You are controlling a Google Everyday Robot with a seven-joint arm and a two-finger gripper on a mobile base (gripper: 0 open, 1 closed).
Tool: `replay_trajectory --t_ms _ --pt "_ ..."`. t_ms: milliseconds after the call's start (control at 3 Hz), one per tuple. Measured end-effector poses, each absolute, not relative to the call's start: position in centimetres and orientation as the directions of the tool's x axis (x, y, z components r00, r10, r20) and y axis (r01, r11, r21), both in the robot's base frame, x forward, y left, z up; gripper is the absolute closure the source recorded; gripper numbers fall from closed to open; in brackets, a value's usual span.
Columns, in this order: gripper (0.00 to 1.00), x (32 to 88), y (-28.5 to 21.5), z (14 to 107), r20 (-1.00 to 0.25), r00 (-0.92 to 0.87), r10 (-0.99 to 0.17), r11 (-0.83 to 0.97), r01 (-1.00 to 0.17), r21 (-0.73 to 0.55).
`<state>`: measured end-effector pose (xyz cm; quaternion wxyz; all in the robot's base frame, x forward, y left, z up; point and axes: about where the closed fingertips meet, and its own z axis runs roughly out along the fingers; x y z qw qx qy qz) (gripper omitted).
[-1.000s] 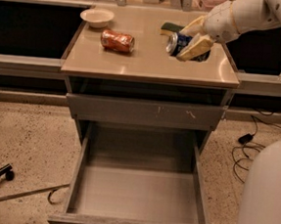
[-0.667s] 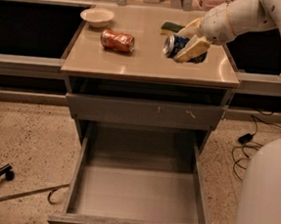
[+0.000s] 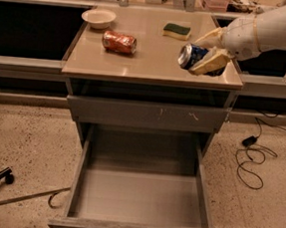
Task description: Place pepsi can into middle drawer
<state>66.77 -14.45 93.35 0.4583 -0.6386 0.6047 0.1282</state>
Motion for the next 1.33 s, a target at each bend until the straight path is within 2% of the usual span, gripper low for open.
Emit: replay_trajectory --t_ms 333,667,1333 --pt "1.0 62.8 -14.5 88.0 -0.723 0.223 -0.654 0.103 -0.92 -0.378" --pt "1.0 60.3 -13.5 80.6 -0.734 0.193 -0.652 0.009 -0.965 -0.261" --pt "1.0 59.6 -12.7 77.9 -0.768 0.153 -0.622 0.03 -0.975 -0.219"
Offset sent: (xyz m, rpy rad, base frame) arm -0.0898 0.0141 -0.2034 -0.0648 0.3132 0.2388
